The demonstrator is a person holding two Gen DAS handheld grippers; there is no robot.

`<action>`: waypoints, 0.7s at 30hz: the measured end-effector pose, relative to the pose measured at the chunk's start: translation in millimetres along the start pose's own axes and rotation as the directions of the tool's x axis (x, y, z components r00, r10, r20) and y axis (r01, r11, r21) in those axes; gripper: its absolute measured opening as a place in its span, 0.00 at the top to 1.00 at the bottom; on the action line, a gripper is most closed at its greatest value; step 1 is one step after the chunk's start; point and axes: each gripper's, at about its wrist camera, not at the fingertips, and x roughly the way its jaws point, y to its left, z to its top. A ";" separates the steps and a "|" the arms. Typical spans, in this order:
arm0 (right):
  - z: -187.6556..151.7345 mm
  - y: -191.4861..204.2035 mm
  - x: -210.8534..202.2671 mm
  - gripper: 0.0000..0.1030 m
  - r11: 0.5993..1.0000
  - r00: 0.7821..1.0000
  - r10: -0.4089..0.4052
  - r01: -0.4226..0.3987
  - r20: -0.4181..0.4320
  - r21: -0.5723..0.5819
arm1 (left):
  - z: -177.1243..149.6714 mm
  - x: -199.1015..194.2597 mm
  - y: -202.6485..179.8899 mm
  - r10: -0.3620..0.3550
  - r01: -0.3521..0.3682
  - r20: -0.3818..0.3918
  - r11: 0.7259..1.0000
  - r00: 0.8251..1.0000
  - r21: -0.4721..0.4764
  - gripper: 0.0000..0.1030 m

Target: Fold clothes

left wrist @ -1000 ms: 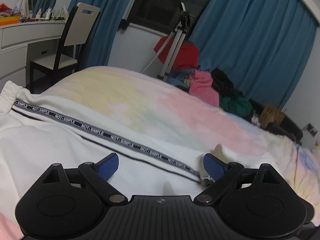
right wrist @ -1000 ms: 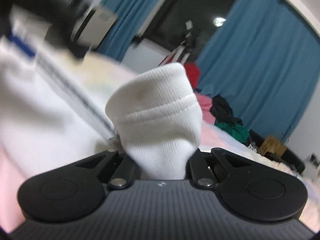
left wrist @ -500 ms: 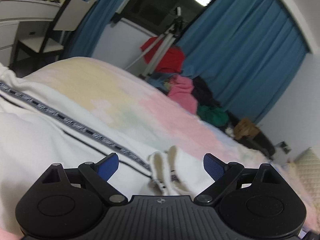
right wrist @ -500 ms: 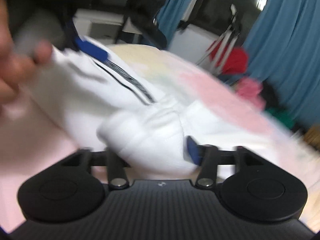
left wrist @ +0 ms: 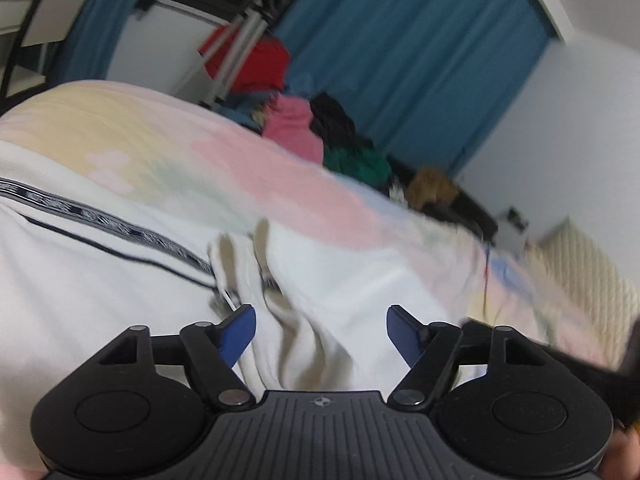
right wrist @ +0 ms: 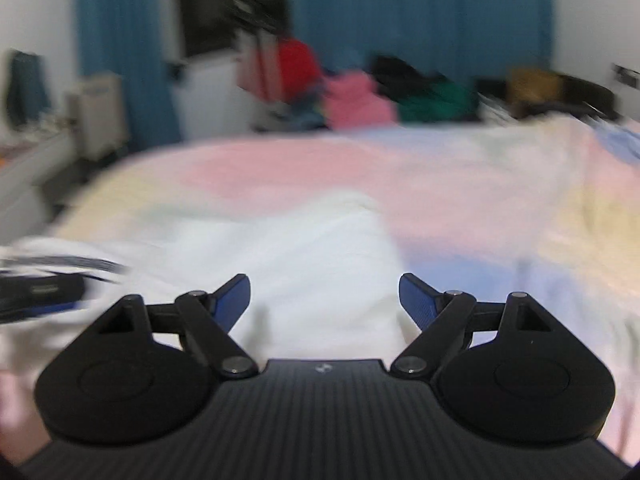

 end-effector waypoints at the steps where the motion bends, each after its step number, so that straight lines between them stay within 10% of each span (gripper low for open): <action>1: -5.8 -7.0 18.6 0.18 0.999 0.997 -0.028 0.029 -0.072 0.023 | -3.2 4.8 -3.2 0.003 -0.003 -0.021 1.000 1.000 0.015 0.32; 13: -15.1 -12.4 27.4 0.15 0.993 0.989 -0.039 0.055 -0.143 0.107 | -24.9 23.2 -11.2 0.019 -0.012 -0.115 0.998 0.993 0.056 0.29; 21: -9.5 -18.5 41.4 0.16 0.995 0.995 -0.037 0.045 -0.097 0.086 | -18.4 15.7 -19.0 0.070 -0.062 -0.073 0.992 0.995 0.111 0.81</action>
